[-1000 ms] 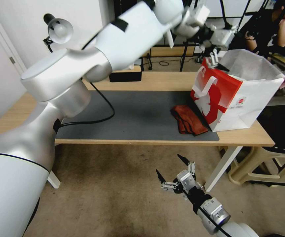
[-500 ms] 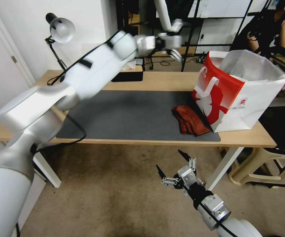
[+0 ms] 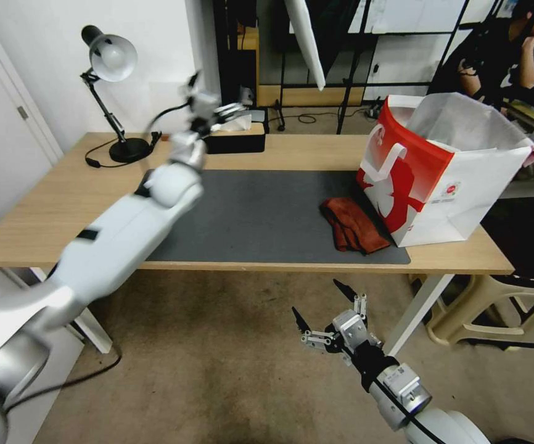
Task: Sweep shrimp from table into container with towel, then put container into takeout bag.
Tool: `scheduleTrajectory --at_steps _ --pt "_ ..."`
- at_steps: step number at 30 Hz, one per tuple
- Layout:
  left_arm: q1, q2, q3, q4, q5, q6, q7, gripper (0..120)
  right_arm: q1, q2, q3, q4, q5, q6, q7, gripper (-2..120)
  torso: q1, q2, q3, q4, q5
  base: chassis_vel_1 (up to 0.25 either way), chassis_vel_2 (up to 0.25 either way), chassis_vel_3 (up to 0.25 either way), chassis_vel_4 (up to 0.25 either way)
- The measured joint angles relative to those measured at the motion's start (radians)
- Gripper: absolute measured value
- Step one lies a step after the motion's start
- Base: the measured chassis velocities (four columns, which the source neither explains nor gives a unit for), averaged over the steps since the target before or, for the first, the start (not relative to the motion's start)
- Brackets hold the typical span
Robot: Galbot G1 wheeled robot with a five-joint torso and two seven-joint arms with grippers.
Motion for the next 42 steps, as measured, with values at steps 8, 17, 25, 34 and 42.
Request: scheduleTrajectory --at_steps 8,17,25,34,42 --pt "0.419 0.081 -0.283 -0.232 -0.037 -0.070 0.008 100 -0.035 0.060 0.024 0.008 0.025 0.134 0.045 100 0.000 0.000 0.000 -0.0005 0.0004 0.000 0.000 0.000 0.000" --pt "0.842 -0.001 -0.536 -0.350 0.068 -0.163 0.022 100 -0.093 0.207 0.153 -0.068 -0.017 0.385 0.144 100 0.000 0.000 0.000 -0.0004 0.0005 0.000 0.000 0.000 0.000" --pt "1.021 -0.071 -0.632 -0.419 0.126 -0.221 0.065 100 -0.141 0.307 0.221 -0.150 -0.037 0.567 0.165 100 0.000 0.000 0.000 -0.0003 0.0004 0.000 0.000 0.000 0.000" --pt "1.243 -0.179 -0.685 -0.429 0.211 -0.305 0.128 100 -0.164 0.365 0.246 -0.232 -0.064 0.695 0.196 100 0.000 0.000 0.000 -0.0002 0.0005 0.000 0.000 0.000 0.000" --pt "1.243 -0.202 -0.680 -0.414 0.241 -0.321 0.130 100 -0.162 0.360 0.247 -0.246 -0.065 0.710 0.196 100 0.000 0.000 0.000 -0.0003 0.0006 0.000 0.000 0.000 0.000"
